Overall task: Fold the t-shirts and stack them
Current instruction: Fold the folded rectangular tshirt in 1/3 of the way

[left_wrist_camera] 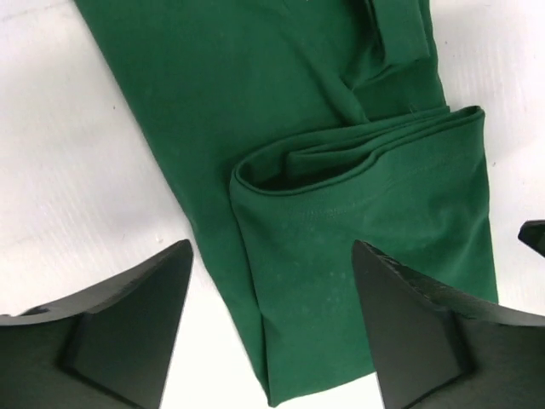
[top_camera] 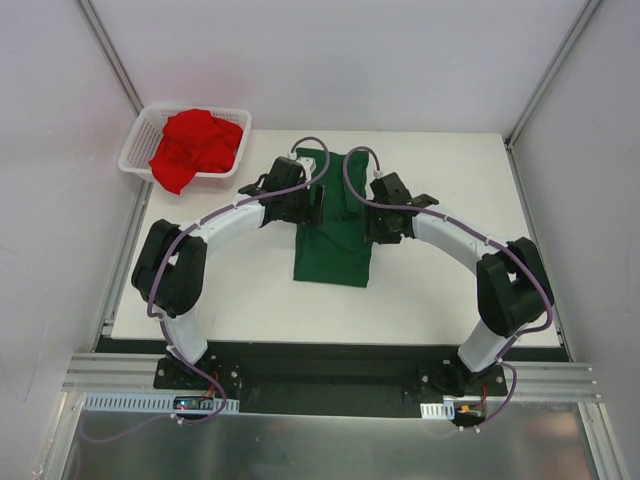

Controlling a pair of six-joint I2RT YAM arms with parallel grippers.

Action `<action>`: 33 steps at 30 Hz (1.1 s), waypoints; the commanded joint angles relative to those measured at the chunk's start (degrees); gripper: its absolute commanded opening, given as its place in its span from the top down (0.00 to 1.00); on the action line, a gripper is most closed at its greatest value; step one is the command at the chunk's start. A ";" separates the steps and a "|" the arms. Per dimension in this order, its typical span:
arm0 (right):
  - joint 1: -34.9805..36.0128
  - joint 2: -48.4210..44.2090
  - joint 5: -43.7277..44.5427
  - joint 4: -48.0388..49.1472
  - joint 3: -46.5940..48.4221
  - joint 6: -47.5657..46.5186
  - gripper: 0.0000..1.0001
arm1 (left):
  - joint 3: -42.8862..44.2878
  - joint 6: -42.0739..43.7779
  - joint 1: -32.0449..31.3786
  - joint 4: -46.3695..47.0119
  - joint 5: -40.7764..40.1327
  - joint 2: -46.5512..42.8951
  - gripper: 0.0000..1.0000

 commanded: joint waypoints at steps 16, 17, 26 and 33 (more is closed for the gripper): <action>-2.55 -12.63 2.18 -4.05 -1.25 0.38 0.54 | 4.77 3.03 0.51 2.59 0.75 8.65 0.42; -2.72 -12.99 2.18 -4.23 -1.25 0.47 0.53 | 4.94 3.12 0.60 2.50 0.83 8.92 0.42; -4.04 -14.75 2.01 -5.02 -2.39 0.20 0.53 | 6.88 2.85 0.60 2.86 1.80 11.12 0.44; -4.31 -14.49 1.66 -4.93 -2.92 0.47 0.53 | 7.41 2.77 0.51 2.94 2.15 11.38 0.57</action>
